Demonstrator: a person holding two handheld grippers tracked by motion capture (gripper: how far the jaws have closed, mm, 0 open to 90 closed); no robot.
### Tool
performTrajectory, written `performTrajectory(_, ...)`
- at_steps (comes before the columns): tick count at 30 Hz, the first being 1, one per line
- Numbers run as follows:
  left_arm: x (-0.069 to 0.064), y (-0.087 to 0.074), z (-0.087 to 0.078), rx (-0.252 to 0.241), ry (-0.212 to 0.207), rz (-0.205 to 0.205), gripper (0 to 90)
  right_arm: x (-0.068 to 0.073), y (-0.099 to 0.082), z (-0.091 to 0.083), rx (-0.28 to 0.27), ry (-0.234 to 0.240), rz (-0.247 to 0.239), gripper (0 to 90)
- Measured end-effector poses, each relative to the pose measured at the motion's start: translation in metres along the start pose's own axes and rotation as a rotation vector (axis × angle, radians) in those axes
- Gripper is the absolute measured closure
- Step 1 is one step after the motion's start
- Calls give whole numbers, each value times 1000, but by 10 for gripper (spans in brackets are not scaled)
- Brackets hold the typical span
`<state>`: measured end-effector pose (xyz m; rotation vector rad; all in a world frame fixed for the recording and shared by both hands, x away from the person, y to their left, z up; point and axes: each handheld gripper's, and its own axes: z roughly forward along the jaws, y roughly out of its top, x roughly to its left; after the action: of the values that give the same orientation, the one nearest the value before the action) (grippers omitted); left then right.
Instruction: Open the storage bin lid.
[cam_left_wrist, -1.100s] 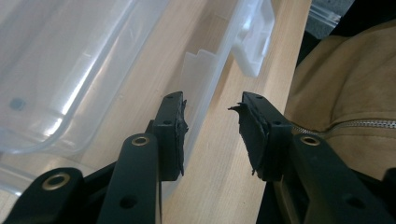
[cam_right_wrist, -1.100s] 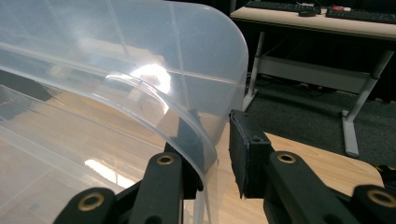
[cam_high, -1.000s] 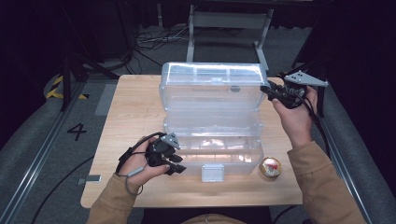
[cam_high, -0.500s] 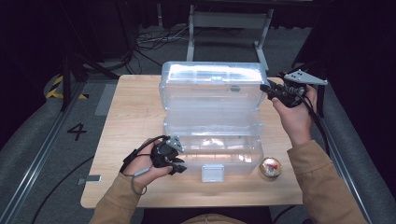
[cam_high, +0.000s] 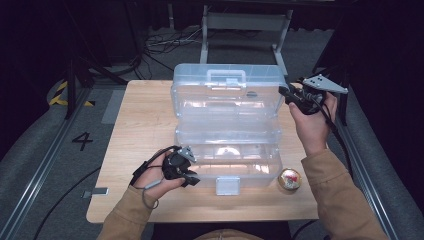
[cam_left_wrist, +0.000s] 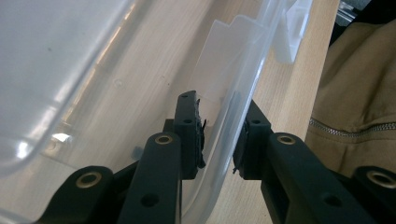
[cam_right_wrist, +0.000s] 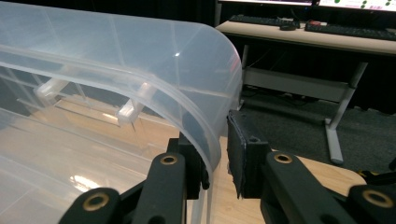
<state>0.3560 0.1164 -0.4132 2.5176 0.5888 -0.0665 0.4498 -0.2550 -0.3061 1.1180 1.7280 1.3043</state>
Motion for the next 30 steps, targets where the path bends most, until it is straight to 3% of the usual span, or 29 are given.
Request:
performTrajectory(2, -1, 0, 0, 22, 18, 1, 744, 1, 0, 2, -10, -12, -2, 774)
performTrajectory(6, -1, -1, 0, 19, 18, -6, 744, 3, 1, 7, -24, -59, -20, 797)
performTrajectory(21, 0, -1, 0, 11, 12, -13, 744, -5, 3, 25, -12, -68, 10, 818)
performTrajectory(30, 2, -2, 0, 6, -7, -25, 741, -10, 11, 38, 44, -63, 6, 824)
